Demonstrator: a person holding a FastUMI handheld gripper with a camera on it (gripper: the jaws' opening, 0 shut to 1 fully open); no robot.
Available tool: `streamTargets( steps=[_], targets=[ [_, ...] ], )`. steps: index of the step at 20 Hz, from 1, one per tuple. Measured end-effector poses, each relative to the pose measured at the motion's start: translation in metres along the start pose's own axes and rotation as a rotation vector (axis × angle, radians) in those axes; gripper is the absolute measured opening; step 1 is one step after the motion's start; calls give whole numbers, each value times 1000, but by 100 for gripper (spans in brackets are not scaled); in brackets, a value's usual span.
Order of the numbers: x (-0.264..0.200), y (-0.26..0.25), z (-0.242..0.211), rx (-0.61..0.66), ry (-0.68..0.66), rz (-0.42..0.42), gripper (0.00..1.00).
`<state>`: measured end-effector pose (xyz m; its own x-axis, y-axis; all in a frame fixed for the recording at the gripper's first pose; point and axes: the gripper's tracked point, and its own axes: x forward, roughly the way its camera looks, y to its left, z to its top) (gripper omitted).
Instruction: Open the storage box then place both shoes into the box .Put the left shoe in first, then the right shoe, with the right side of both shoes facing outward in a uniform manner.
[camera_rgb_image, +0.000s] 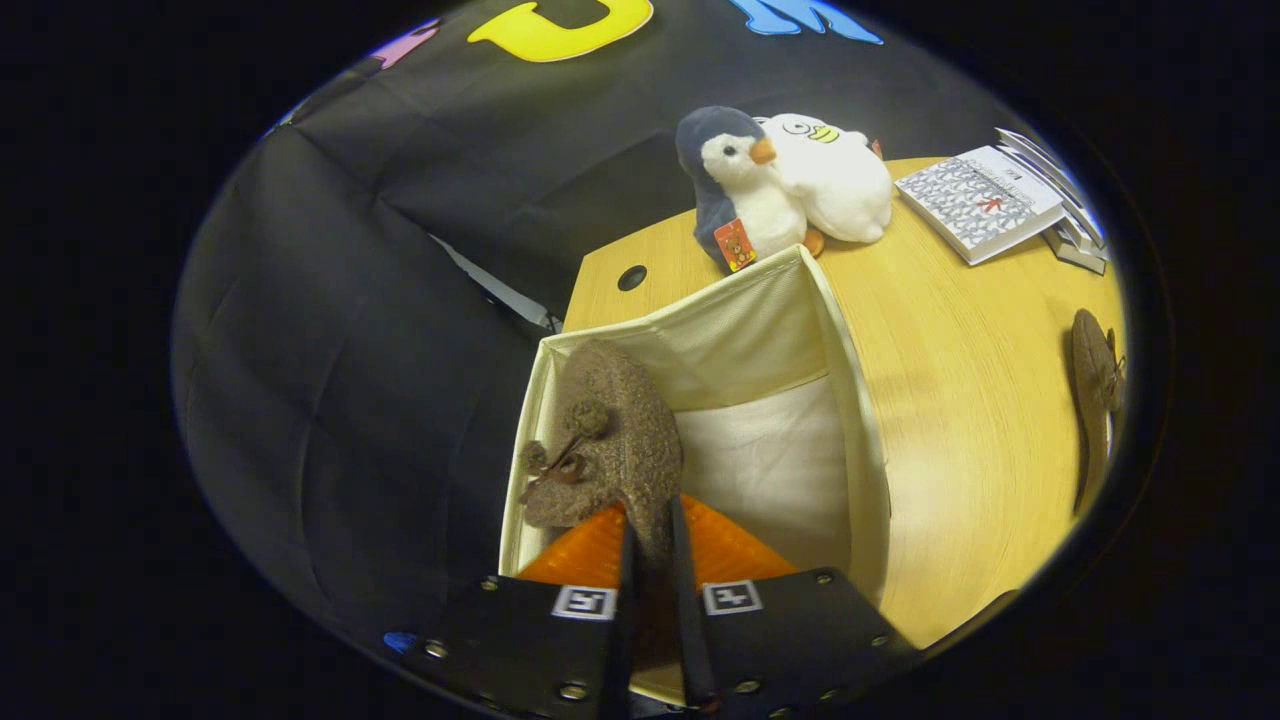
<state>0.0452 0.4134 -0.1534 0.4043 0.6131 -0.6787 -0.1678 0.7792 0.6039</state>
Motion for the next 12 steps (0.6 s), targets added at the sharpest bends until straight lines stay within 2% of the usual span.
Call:
streamTargets(
  steps=[1, 2, 4, 6, 7, 12],
  targets=[
    [-5, 2, -1, -4, -5, 10, 41],
    [-7, 1, 1, -15, -8, 14, 51],
    [-12, -1, 4, -48, -18, 12, 82],
    [-21, 5, 5, -73, -24, 48, 94],
    [-27, 5, 7, -96, -32, 52, 98],
    [-64, -12, 25, -229, -115, 28, 98]
  ],
)
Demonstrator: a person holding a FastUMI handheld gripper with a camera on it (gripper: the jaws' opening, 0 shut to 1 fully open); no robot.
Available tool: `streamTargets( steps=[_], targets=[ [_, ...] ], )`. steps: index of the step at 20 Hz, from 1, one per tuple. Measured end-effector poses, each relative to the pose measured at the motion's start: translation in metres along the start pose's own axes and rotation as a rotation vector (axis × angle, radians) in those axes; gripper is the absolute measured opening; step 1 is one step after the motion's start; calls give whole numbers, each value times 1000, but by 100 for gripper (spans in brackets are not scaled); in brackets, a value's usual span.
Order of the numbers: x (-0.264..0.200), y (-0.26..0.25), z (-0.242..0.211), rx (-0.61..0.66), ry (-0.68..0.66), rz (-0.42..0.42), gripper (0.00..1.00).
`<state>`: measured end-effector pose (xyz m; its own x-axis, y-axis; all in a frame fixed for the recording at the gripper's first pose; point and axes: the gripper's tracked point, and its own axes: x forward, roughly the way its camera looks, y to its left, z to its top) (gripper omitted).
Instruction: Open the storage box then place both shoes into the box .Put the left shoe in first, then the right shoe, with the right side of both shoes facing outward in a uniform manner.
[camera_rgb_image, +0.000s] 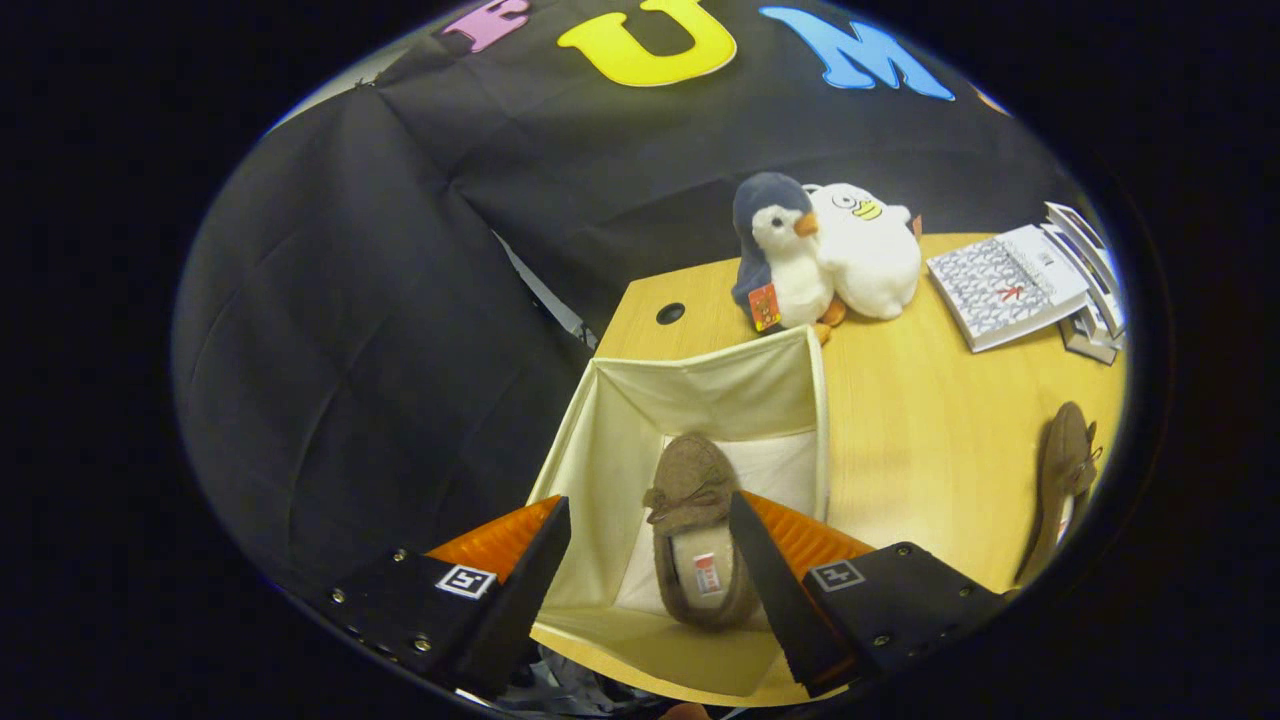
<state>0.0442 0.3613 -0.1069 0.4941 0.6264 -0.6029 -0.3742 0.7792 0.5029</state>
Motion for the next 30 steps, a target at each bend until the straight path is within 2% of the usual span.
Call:
streamTargets(
  steps=[7, 12, 17, 23, 30],
  targets=[
    [-54, -56, 23, -87, -81, -81, 98],
    [-89, -119, 20, -139, -91, -184, 98],
    [-118, -197, 3, -164, -60, -309, 98],
    [-139, -275, -22, -169, -6, -419, 98],
    [-149, -342, -60, -159, 87, -507, 98]
  ],
)
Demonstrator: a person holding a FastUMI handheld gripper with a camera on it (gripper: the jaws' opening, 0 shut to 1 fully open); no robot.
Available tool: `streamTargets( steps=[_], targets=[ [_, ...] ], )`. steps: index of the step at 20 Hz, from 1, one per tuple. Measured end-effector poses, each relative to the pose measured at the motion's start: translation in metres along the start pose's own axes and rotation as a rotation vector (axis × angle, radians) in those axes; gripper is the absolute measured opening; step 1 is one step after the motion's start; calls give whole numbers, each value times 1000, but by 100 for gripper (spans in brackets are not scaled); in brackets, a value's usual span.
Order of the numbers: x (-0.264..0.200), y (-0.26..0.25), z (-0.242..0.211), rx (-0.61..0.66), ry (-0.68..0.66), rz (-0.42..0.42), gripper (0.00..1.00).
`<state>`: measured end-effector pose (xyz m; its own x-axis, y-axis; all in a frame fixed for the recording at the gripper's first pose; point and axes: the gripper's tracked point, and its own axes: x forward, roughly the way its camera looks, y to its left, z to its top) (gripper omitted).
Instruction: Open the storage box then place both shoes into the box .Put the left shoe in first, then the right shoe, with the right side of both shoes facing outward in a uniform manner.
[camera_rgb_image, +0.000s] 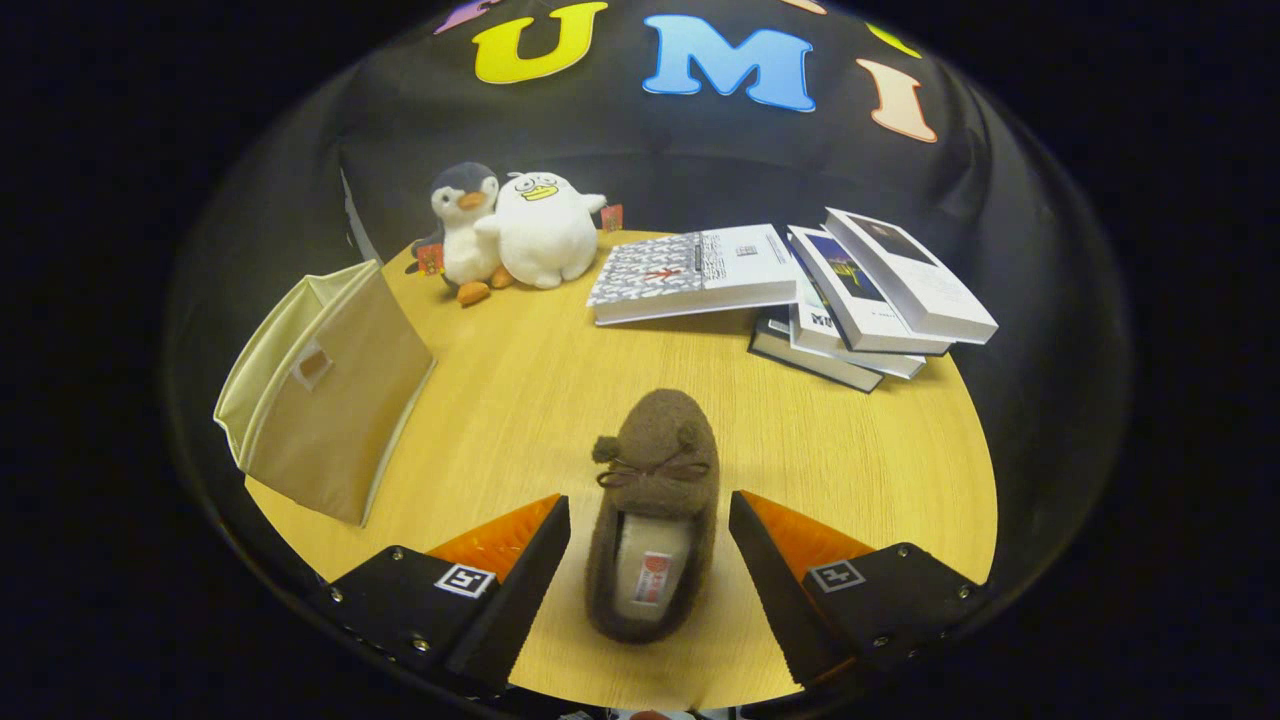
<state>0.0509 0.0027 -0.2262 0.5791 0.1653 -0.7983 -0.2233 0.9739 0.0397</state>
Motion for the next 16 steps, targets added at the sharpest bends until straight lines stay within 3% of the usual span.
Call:
streamTargets(
  steps=[4, 8, 12, 15, 16],
  targets=[
    [20, -24, -29, -32, 58, -45, 98],
    [37, -29, -49, 11, 110, -25, 98],
    [41, -24, -44, 35, 112, 5, 87],
    [50, -23, -46, 73, 130, 6, 54],
    [51, -23, -47, 77, 144, 8, 53]
  ],
)
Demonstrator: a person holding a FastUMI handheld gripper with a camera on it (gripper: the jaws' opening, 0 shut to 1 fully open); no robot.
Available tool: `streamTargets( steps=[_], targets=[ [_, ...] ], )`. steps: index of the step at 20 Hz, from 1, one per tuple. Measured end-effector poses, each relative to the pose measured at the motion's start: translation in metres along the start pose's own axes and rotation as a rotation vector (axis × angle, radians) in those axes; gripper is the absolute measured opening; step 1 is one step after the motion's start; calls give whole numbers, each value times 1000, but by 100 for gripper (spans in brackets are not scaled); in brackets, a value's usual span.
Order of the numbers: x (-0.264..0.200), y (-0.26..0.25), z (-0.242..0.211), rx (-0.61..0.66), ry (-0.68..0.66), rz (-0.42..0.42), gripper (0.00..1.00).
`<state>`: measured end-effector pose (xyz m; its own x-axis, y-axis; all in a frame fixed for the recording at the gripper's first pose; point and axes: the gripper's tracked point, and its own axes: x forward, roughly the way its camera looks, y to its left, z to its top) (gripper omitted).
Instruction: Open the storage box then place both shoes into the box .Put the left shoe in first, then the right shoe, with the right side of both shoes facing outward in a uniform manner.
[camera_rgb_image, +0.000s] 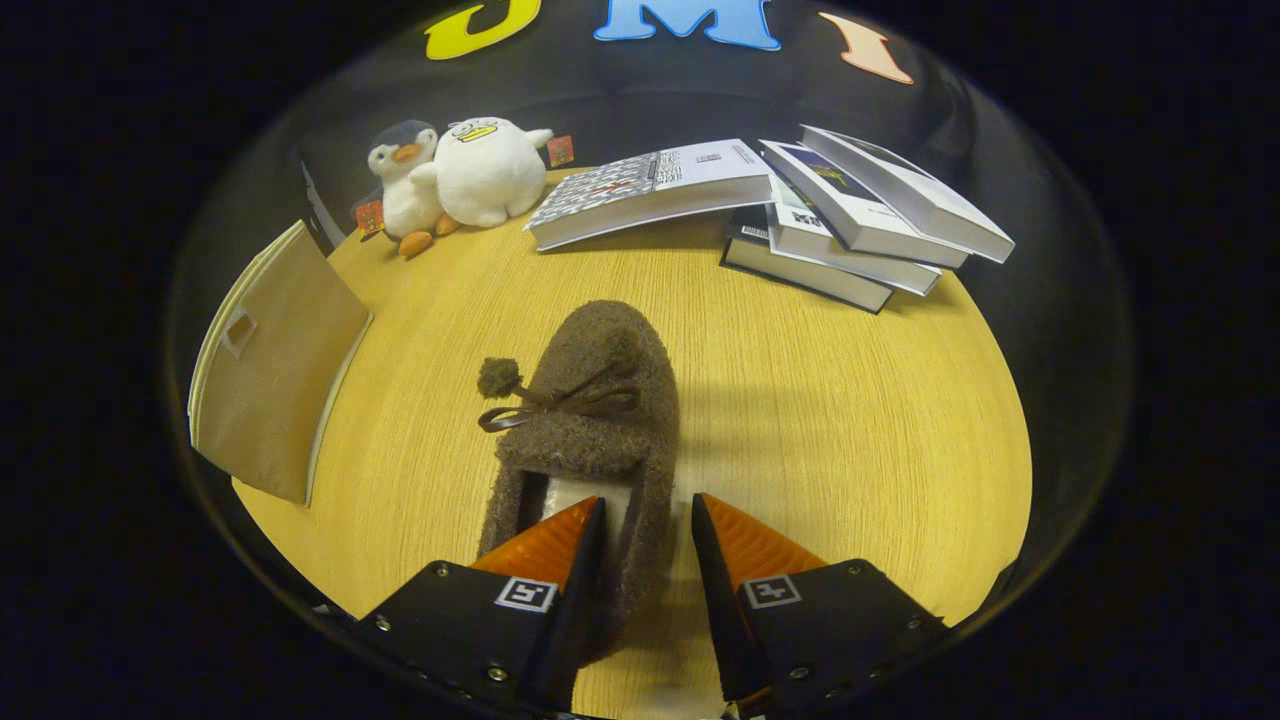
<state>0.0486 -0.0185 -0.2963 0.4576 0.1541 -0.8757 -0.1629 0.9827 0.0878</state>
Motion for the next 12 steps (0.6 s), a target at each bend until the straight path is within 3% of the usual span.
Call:
streamTargets(
  steps=[6, 8, 11, 12],
  targets=[
    [5, -3, 0, 41, 35, 4, 53],
    [4, -2, 0, 82, 32, -3, 5],
    [1, -3, 1, 81, 35, -6, 5],
    [2, -2, -1, 83, 44, -10, 0]
  ],
)
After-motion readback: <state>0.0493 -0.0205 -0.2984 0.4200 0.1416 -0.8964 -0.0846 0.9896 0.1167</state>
